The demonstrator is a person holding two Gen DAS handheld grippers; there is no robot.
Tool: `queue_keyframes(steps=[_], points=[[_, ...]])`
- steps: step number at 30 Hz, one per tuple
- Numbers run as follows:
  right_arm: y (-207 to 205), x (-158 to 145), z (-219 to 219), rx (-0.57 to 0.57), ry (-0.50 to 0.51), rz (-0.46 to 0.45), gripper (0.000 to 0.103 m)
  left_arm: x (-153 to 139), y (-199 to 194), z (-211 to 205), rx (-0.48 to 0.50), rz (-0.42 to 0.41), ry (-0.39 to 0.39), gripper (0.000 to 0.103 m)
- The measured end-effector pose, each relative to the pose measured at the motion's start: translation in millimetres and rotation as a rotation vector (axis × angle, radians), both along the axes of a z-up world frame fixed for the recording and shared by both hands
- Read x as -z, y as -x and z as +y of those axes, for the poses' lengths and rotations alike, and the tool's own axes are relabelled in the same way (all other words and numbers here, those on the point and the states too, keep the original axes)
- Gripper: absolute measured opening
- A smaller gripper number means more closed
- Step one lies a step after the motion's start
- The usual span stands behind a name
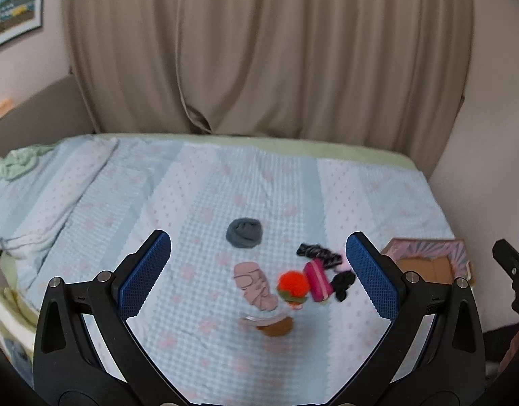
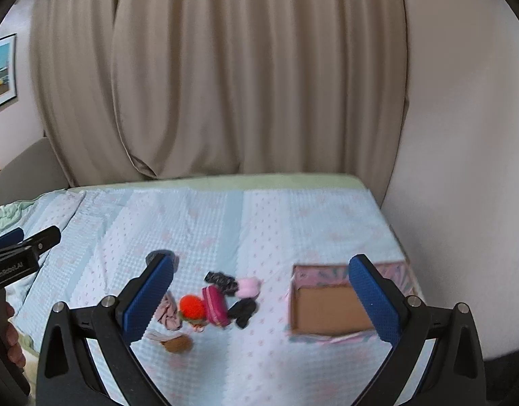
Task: Organize soft objects
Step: 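Grasp the grey knitted ball with left tool while right tool grasps orange pompom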
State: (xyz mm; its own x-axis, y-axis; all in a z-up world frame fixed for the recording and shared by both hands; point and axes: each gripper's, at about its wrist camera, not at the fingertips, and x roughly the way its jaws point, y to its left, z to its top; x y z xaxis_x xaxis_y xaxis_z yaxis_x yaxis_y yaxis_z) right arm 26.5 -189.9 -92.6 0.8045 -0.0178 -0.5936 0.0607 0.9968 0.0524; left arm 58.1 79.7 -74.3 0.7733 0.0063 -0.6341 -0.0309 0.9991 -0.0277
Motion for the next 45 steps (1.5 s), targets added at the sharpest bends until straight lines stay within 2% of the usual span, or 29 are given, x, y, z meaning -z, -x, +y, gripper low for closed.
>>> queue_keyframes(steps=[7,12,21,24,27,29,32,34,37,40,43,45], points=[[-39,65,54,0.077,-0.104,0.131,0.103,64,-70,55,0.107,0.088,-0.005,0.102],[-68,114,84,0.129,-0.143,0.204,0.103,116,-124,74,0.191,0.156,0.002,0.102],[-118,223,122,0.253,-0.246,0.335,0.103,222,-214,78,0.331,0.256,-0.039,0.102],[-132,259,137,0.286,-0.226,0.352,0.103,261,-242,74,0.368,0.271,-0.063,0.102],[-145,291,143,0.314,-0.25,0.371,0.103,293,-262,71,0.397,0.285,-0.093,0.102],[-154,312,146,0.33,-0.26,0.385,0.098,316,-277,68,0.418,0.295,-0.111,0.102],[-164,334,146,0.362,-0.257,0.401,0.098,345,-294,61,0.445,0.307,-0.127,0.102],[-167,335,149,0.386,-0.195,0.369,0.098,361,-305,56,0.459,0.313,-0.137,0.102],[-170,336,153,0.397,-0.156,0.358,0.098,376,-316,50,0.471,0.316,-0.144,0.102],[-163,334,155,0.411,-0.156,0.35,0.085,383,-321,46,0.475,0.316,-0.142,0.102],[-164,342,158,0.41,-0.173,0.364,0.084,385,-322,42,0.477,0.311,-0.141,0.1],[-168,351,156,0.409,-0.192,0.386,0.079,385,-323,40,0.48,0.306,-0.142,0.095]])
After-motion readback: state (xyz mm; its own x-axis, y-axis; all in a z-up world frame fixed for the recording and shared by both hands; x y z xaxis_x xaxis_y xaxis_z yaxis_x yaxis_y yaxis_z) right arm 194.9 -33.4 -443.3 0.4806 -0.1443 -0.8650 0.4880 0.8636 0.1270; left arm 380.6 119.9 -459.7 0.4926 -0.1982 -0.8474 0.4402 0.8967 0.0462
